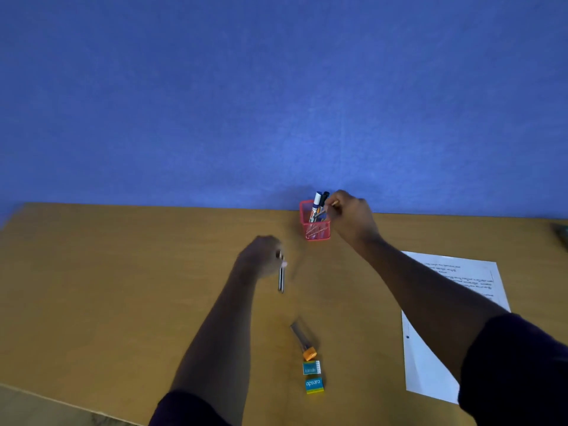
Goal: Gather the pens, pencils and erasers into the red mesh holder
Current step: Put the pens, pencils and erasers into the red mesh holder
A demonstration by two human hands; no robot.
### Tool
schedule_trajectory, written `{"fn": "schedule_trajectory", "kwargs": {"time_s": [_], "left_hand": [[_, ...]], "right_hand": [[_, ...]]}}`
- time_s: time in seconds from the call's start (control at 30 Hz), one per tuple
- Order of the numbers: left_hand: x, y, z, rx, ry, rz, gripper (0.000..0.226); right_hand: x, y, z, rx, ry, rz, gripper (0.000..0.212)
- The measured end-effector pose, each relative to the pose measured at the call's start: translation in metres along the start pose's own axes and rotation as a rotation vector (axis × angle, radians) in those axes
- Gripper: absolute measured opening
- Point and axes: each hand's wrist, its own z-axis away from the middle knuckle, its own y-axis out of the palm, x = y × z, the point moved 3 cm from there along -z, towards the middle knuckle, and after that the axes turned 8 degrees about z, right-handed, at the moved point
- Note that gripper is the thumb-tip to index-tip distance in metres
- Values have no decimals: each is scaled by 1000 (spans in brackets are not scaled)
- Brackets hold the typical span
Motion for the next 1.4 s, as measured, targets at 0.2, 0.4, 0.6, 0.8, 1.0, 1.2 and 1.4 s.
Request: {"fn": "schedule_trajectory", "kwargs": {"time_s": [0.2,0.4,0.6,0.8,1.0,1.2,1.4], "left_hand": [[-39,-49,-16,-453,178,334,12],[-65,-48,-39,-517,185,341,11],[-66,-38,-62,-469,101,260,17],[-66,-20,-82,-401,34,261,14],[-64,-3,-83,-456,61,378,17],[-61,5,-83,-463,132,441,24],[-52,9,-77,-544,209,538,22]], "right_hand": [[1,11,-29,90,-90,270,14],[-4,29,-37,213,-228,521,28],[-18,33,-30,119,-148,534,35],[-31,43,-23,179,-116,421,31],[-36,45,-20,148,-122,387,24],[-37,47,-15,158,-72,366,27],[-35,48,-13,146,-52,336,27]]}}
